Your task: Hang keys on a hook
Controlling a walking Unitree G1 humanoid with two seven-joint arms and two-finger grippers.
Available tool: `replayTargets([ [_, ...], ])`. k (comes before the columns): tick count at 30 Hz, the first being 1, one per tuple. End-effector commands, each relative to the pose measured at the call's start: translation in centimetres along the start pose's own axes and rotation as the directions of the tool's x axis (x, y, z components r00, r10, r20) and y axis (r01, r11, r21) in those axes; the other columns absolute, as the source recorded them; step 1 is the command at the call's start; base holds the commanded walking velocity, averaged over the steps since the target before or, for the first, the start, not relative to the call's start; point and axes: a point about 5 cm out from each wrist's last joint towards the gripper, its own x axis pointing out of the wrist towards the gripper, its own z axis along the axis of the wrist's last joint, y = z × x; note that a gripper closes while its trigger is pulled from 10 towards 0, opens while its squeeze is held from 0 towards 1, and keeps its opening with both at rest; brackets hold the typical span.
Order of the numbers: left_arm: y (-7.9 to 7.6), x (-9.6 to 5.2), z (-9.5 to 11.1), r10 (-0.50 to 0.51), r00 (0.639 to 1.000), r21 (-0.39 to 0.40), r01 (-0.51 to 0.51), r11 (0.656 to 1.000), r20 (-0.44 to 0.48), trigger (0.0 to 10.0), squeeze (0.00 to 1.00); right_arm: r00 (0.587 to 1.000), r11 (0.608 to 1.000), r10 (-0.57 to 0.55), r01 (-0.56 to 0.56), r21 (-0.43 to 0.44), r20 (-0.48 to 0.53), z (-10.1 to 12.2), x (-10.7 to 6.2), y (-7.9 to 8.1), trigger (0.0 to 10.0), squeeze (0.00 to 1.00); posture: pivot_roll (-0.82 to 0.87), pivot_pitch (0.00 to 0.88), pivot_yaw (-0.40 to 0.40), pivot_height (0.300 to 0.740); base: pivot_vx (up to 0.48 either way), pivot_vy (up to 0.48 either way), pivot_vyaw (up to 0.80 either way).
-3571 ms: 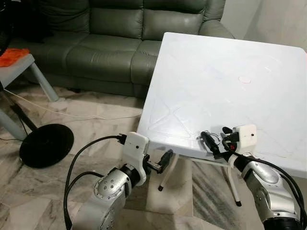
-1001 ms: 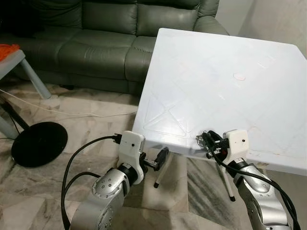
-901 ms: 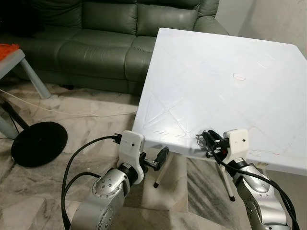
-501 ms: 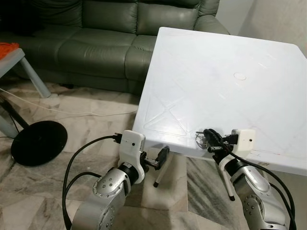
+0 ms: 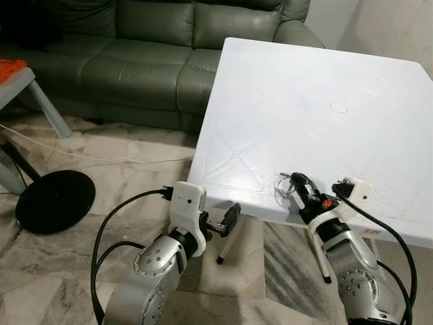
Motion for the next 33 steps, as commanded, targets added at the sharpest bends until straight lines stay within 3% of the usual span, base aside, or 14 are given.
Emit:
replayTargets([
  [1, 0.1, 0.1, -0.2, 0.010, 1.000, -0.013, -0.010, 1.000, -0.001, 10.0, 0.00, 0.999, 0.999, -0.020, 0.019, 0.038, 0.035, 0.6, 0.0, -0.1, 0.0, 0.00, -0.01, 0.171, -0.071, 0.740, 0.000, 0.000, 0.00],
  [7, 0.1, 0.5, 0.0, 0.015, 1.000, -0.022, -0.015, 1.000, 0.016, 10.0, 0.00, 0.994, 0.997, -0.069, 0.066, 0.040, 0.086, 1.4, 0.4, 0.1, 0.0, 0.00, -0.01, 0.159, -0.072, 0.740, 0.000, 0.000, 0.00],
  [8, 0.2, 0.6, 0.1, 0.023, 0.999, -0.026, -0.022, 0.999, 0.023, 10.0, 0.00, 0.993, 0.997, -0.073, 0.074, -0.001, 0.094, 1.5, 0.5, 0.1, 3.5, 0.00, -0.01, 0.151, -0.072, 0.740, 0.000, 0.000, 0.00],
  [9, 0.4, 0.7, 0.2, 0.032, 0.999, -0.031, -0.031, 0.999, 0.030, 10.0, 0.00, 0.991, 0.997, -0.071, 0.075, -0.031, 0.114, 1.7, 0.4, 0.2, 1.9, 0.00, -0.01, 0.151, -0.072, 0.740, 0.000, 0.000, 0.00],
  [10, 0.4, 0.7, 0.2, 0.032, 0.999, -0.031, -0.031, 0.999, 0.030, 10.0, 0.00, 0.991, 0.997, -0.071, 0.075, -0.031, 0.114, 1.7, 0.4, 0.2, 1.9, 0.00, -0.01, 0.151, -0.072, 0.740, 0.000, 0.000, 0.00],
  [12, 1.2, 1.0, 0.5, 0.084, 0.995, -0.061, -0.081, 0.995, 0.052, 10.0, 0.00, 0.981, 0.987, -0.086, 0.107, -0.119, 0.171, 2.5, 0.4, 0.4, 0.2, 0.00, -0.02, 0.138, -0.072, 0.740, 0.000, 0.000, 0.00],
  [13, 1.4, 1.0, 0.6, 0.096, 0.994, -0.067, -0.092, 0.994, 0.059, 10.0, 0.00, 0.980, 0.984, -0.086, 0.113, -0.140, 0.181, 2.7, 0.4, 0.5, 1.4, 0.00, -0.02, 0.138, -0.072, 0.740, 0.000, 0.000, 0.00],
  [14, 1.9, 1.1, 0.7, 0.121, 0.991, -0.080, -0.116, 0.990, 0.063, 10.0, 0.00, 0.979, 0.976, -0.088, 0.122, -0.182, 0.186, 2.8, 0.4, 0.7, 6.4, 0.00, -0.02, 0.132, -0.071, 0.740, 0.000, 0.000, 0.00],
  [15, 2.6, 1.3, 1.0, 0.153, 0.985, -0.107, -0.145, 0.984, 0.074, 10.0, 0.00, 0.978, 0.963, -0.098, 0.140, -0.229, 0.185, 2.9, 0.5, 1.0, 10.0, 0.00, -0.02, 0.132, -0.071, 0.740, 0.000, 0.000, 0.00],
  [25, 5.5, 1.9, 2.7, 0.249, 0.956, -0.173, -0.222, 0.960, 0.155, 10.0, 0.00, 0.982, 0.930, -0.063, 0.123, -0.346, 0.178, 2.3, 0.0, 3.1, 10.0, 0.00, -0.04, 0.071, -0.063, 0.740, 0.000, 0.000, 0.00],
  [27, 6.2, 1.8, 3.5, 0.268, 0.940, -0.129, -0.245, 0.961, 0.211, 10.0, 0.00, 0.983, 0.905, -0.026, 0.100, -0.413, 0.180, 2.1, -0.5, 3.9, 10.0, 0.00, -0.04, 0.056, -0.058, 0.740, 0.000, 0.000, 0.00],
  [33, 7.3, 1.0, 3.5, 0.286, 0.924, -0.139, -0.258, 0.956, 0.254, 10.0, 0.00, 0.985, 0.885, -0.089, 0.146, -0.442, 0.148, 1.4, -1.5, 3.1, 10.0, 0.00, -0.05, 0.048, -0.055, 0.740, 0.000, 0.000, 0.00],
])
